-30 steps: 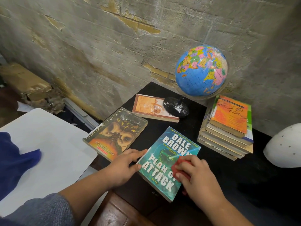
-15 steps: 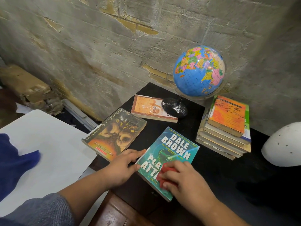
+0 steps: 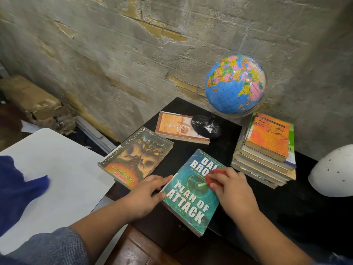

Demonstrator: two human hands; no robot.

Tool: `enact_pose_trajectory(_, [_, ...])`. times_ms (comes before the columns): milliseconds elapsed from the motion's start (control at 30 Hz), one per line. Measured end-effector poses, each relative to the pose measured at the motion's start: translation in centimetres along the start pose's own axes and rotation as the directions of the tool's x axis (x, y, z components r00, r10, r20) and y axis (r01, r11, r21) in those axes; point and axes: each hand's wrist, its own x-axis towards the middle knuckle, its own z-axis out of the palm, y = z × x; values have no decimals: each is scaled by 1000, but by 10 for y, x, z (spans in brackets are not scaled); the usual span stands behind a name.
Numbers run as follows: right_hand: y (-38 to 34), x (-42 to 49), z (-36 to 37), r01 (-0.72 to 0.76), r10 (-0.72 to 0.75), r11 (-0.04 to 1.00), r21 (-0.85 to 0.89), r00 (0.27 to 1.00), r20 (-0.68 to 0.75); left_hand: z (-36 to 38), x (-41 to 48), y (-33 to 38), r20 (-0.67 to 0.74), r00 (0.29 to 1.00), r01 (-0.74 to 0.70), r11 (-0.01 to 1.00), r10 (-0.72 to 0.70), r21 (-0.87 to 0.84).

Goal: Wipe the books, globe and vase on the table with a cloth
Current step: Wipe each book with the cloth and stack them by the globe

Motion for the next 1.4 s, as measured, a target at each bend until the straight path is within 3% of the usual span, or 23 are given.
enact_pose_trajectory(100, [-15,-18,3,170,-165,984,-53,982,89,1,1,-2,-10,1000,-16,1000,16,17])
enact_pose_trajectory(200, [-21,-35,2,332,-331,943,29,924,191,0,1,-3,-1,1000,-23,999,23,32])
enact_pose_trajectory(400, [5,8,-4,-2,2,1000,-29,1000,26,1,1,-2,-13,1000,-22,1000,22,23])
enact_pose_trajectory(500, [-17,-8,2,131,-123,988,-79,987,100,2,2,-4,-11,1000,-27,999,28,23])
enact_pose_trajectory(600, [-37,-33,5,295,-288,955,-18,942,175,1,2,-5,-5,999,-32,999,32,30])
enact_pose_trajectory(667, [-33,-25,4,267,-263,964,-8,951,161,1,3,-6,-5,999,-31,999,31,27])
enact_pose_trajectory(800, [-19,-6,3,72,-70,997,-28,996,56,1,2,-5,-12,999,-37,999,37,15])
enact_pose_trajectory(967, [-48,-42,7,342,-339,940,12,925,169,1,4,-9,-9,999,-43,999,43,30])
enact_pose_trajectory(1033, [-48,-36,7,344,-342,939,21,924,172,1,4,-8,-13,999,-46,999,46,17])
enact_pose_trajectory(1200, [-35,-10,5,160,-158,987,-9,983,92,1,2,-5,-20,999,-49,999,50,11])
enact_pose_trajectory(1400, [-55,-36,5,367,-361,930,6,912,193,1,3,-6,-16,999,-47,998,47,33])
